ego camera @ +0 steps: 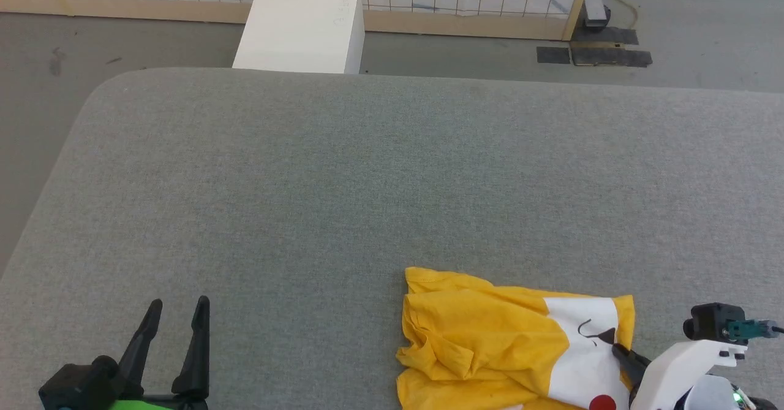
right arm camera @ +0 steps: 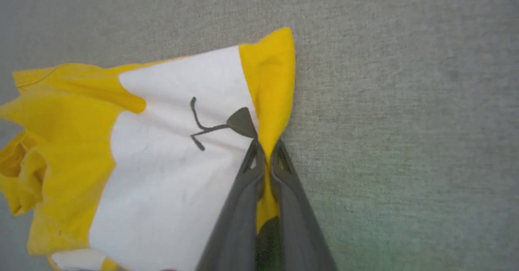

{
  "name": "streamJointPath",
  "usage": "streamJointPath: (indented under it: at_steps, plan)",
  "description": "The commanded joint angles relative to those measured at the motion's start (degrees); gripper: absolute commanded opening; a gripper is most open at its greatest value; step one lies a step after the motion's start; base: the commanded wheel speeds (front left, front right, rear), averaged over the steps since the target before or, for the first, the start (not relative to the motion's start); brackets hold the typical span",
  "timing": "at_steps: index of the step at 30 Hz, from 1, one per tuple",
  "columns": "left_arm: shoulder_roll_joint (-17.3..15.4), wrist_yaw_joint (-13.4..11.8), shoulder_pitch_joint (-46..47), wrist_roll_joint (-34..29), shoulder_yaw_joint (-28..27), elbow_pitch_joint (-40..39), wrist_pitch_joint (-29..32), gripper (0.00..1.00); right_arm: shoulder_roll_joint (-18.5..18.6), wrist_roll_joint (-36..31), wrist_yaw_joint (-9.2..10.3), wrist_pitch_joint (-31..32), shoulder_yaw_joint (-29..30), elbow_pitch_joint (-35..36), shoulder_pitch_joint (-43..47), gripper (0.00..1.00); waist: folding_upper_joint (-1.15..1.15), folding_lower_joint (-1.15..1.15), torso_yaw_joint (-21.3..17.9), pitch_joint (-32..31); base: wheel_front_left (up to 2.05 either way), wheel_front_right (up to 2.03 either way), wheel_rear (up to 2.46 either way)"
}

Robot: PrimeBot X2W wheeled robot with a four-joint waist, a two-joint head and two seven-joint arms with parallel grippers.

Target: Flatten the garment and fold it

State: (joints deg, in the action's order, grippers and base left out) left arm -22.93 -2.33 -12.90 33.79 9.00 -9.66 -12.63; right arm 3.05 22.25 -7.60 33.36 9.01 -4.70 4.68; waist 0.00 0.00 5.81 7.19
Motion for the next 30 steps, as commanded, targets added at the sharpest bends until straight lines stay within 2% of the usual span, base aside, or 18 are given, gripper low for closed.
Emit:
streamJointPath:
  at_steps: [1, 7, 13, 17, 24, 30]
  plan:
    - [-0.13, 0.07, 0.88, 0.10, 0.10, 0.17, -0.03, 1.00, -0.17, -0.61, 0.11, 0.26, -0.20, 1.01, 0.30, 0.00, 0.00, 0.00, -0.24, -0.08, 0.00, 0.00, 0.00]
    - [-0.29, 0.18, 1.30, -0.63, 0.26, -0.44, -0.51, 1.00, -0.17, -3.00, 0.11, -0.62, -3.47, 5.69, -1.03, 0.00, 0.00, 0.00, -1.76, -0.09, 0.00, 0.00, 0.00]
    - [0.05, 0.55, 1.81, -1.62, 0.65, -2.18, -1.18, 1.00, 0.32, -6.36, 0.11, -0.09, -8.52, 7.36, -3.74, 0.00, 0.00, 0.00, -4.49, -0.30, 0.00, 0.00, 0.00]
    - [0.46, 0.72, 2.17, -2.06, 1.46, -3.16, -1.30, 1.00, 2.94, -7.42, 0.11, 1.06, -11.44, 6.62, -6.79, 0.00, 0.00, 0.00, -6.97, -0.36, 0.00, 0.00, 0.00]
    - [0.26, 1.14, 3.06, -2.63, 2.72, -3.74, -0.86, 1.00, 10.10, -8.15, 0.11, 3.56, -15.14, 5.02, -13.75, 0.00, 0.00, 0.00, -10.93, 0.36, 0.00, 0.00, 0.00]
    - [-0.18, 1.47, 4.19, -3.43, 3.87, -5.06, -0.15, 1.00, 13.29, -8.19, 0.11, 4.78, -17.71, 3.96, -19.06, 0.00, 0.00, 0.00, -14.37, 1.79, 0.00, 0.00, 0.00]
